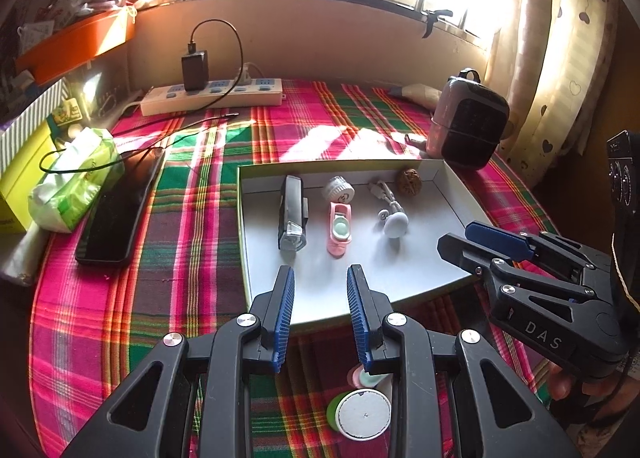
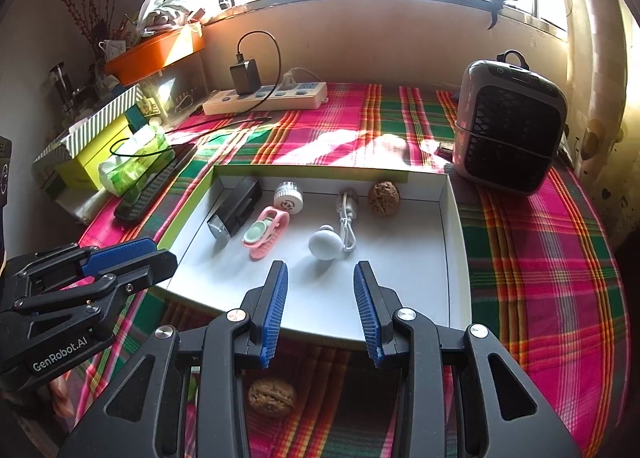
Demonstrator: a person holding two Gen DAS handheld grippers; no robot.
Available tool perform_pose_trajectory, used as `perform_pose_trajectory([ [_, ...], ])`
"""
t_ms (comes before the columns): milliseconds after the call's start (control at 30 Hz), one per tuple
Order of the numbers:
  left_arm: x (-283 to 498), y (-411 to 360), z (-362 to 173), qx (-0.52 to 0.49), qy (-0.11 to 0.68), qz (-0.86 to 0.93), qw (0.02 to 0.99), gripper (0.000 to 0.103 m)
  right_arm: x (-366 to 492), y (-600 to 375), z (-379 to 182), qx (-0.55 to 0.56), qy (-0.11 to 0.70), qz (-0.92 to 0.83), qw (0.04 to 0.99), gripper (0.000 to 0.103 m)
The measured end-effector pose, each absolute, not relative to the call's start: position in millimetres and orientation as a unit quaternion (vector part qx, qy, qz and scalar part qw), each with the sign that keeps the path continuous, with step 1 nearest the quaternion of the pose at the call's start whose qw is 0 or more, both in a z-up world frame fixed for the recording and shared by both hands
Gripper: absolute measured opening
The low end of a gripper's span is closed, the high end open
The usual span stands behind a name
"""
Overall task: Organize objects
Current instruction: 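Withdraw both grippers from the box toward the remaining objects, then move the left gripper to the white-and-green round container while the right gripper approaches the walnut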
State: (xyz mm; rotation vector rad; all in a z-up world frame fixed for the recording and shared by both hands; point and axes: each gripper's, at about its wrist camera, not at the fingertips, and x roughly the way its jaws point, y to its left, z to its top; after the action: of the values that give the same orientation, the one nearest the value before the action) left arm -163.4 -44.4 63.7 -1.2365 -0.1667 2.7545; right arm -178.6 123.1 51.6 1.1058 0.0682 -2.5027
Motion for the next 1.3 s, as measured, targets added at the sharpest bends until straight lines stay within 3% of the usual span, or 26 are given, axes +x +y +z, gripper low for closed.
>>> perform_pose_trajectory([
  [867,-114.8,-46.8,37.0,-0.43,-0.09,0.891,0.118,0.038,-126.2,132.5,42.1,0.385,0.018,-0.897,0.214,0.042],
  [1300,-112.8,-37.7,28.5,-0.442,-0.086,0.884,0.127,0.039,-118.7,134.1,36.4,0.39,0.015,-0.896,0.211,0.042],
])
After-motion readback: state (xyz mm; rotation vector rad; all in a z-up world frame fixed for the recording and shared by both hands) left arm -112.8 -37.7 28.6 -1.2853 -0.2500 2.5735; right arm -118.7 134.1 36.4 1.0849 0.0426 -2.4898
